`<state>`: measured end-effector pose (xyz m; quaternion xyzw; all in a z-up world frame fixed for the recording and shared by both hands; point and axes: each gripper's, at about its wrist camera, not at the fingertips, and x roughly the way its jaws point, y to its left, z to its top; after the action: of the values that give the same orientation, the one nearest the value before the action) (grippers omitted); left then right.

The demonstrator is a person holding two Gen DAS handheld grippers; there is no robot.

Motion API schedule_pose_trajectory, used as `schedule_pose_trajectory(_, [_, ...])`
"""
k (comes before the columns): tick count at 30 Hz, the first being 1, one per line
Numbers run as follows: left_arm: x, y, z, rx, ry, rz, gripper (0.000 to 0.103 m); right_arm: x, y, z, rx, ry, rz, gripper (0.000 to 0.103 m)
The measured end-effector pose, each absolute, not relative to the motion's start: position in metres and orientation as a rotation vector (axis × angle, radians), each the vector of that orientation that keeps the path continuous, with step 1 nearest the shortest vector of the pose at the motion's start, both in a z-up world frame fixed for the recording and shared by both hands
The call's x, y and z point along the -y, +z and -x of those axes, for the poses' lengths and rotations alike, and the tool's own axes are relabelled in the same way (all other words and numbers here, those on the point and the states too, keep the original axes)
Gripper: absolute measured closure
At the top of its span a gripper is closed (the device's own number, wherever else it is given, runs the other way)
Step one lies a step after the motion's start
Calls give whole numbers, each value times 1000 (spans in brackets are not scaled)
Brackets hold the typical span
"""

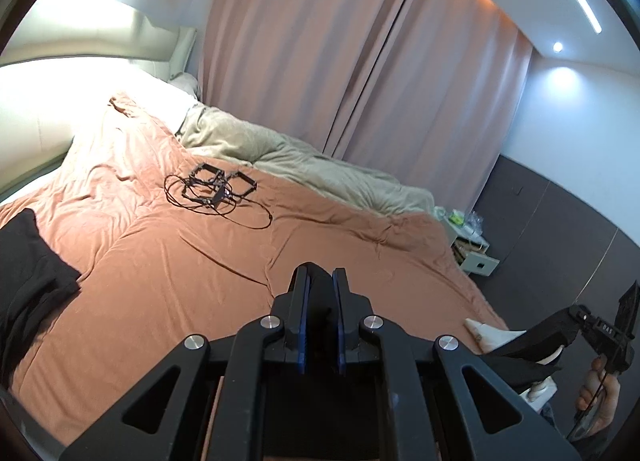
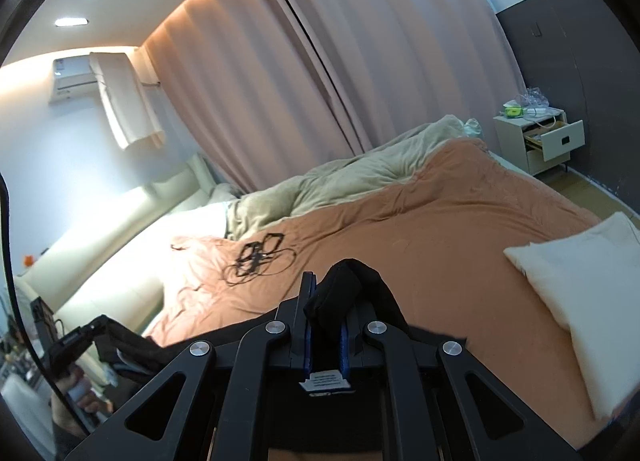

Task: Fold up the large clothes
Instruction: 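Lift the hem with both grippers and carry it toward the collar, then lower the hem onto the collar and open both grippers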

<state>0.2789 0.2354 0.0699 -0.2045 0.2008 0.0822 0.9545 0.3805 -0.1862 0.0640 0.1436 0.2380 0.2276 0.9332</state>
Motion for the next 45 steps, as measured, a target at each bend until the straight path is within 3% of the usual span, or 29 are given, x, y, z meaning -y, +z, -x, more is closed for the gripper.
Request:
schedule_pose_trajectory(7, [-252,38,-349,-488,182,415,91,168,43,-447,-554,409,-264,93])
schedule_pose_trajectory(22, [-290,-77,-466,-721,233,461,90,140,-61,-562,-744,337,-232,93])
schedule_pose_trajectory(24, [-294,-90,-474,-753,216,490,89,138,-73,-572,-764,306,-222,89])
schedule_pose_trajectory(27, [-306,-113,-486,-827,206,561,81,139,-89,-582,-811,302,-231,55])
schedule_pose_trajectory(28, [-309,-120,-485,-840,203,583,74,140,-91,-583,-815,293,-230,32])
schedule_pose_trajectory(29, [-310,-122,-484,-843,205,587,67,142,-94,-580,-808,276,-221,22])
schedule_pose_trajectory(31, [-311,-123,-479,-840,226,578,24,146,-97,-578,-811,270,-205,22])
schedule_pose_trajectory(32, [-310,-122,-476,-824,224,579,21,149,-100,-575,-826,269,-205,22])
schedule_pose_trajectory(42, [-311,-119,-431,-820,235,539,19,176,-129,-546,-951,239,-148,22])
schedule_pose_trajectory(45, [-310,-129,-409,-855,239,547,19,184,-139,-529,-984,244,-146,28])
